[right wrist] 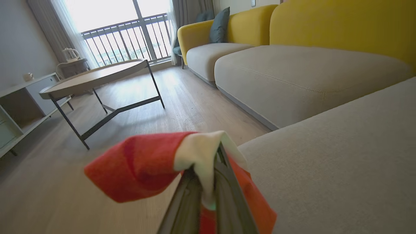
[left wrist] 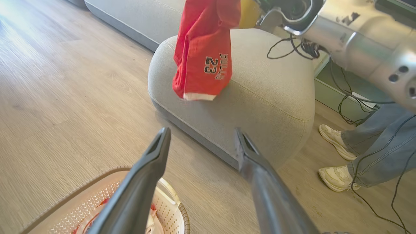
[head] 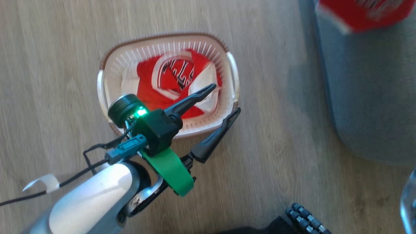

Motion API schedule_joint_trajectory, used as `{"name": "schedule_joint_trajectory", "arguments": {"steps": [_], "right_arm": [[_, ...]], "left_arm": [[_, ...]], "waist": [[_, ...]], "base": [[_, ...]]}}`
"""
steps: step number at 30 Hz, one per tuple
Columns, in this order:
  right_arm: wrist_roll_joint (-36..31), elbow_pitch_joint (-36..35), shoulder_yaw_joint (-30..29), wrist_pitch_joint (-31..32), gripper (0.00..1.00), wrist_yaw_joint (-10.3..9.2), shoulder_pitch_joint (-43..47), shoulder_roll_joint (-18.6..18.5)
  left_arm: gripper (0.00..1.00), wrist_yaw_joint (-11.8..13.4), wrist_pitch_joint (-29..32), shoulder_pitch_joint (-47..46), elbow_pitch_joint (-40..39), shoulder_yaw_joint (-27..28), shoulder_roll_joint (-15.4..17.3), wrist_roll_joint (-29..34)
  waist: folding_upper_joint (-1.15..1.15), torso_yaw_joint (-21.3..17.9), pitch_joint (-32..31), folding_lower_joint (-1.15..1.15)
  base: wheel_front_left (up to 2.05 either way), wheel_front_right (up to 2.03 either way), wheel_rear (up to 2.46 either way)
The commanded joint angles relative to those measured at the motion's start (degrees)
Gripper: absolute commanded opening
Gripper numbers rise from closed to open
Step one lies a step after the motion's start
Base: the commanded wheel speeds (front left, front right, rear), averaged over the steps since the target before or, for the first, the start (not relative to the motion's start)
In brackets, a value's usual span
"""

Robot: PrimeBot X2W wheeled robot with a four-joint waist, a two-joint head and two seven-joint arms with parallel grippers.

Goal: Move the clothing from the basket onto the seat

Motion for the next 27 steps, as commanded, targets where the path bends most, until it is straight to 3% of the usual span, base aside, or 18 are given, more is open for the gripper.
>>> {"name": "schedule_joint_trajectory", "arguments": {"steps": [1, 8, 15, 27], "right_arm": [[-0.20, -1.12, -1.84, 0.88, 0.00, 0.40, -3.86, -0.59], [-4.00, 3.89, -15.24, 4.71, 0.00, 0.40, -17.51, -1.13], [-10.34, 3.77, -27.16, 7.93, 0.00, 0.40, -28.07, -3.54], [-20.49, -2.52, -41.67, 13.83, 0.00, 0.40, -29.61, -2.85]], "left_arm": [[1.00, -0.15, 0.07, -1.55, -2.49, 2.10, 1.49, 0.76], [1.00, 0.10, -0.80, 0.62, -2.63, 1.64, 2.41, 0.27], [1.00, 0.67, -1.65, 2.33, -3.33, 1.77, 3.41, -0.18], [1.00, 2.05, -0.17, 3.88, -7.78, 2.39, 6.68, -0.23]], "waist": [[0.00, 1.32, 2.74, -0.01], [0.00, 2.63, 4.83, -0.01], [0.00, 2.96, 5.15, -0.01], [0.00, 0.57, 10.66, -0.01]], "base": [[0.00, 0.00, 0.00], [0.00, 0.00, 0.00], [0.00, 0.00, 0.00], [0.00, 0.00, 0.00]]}}
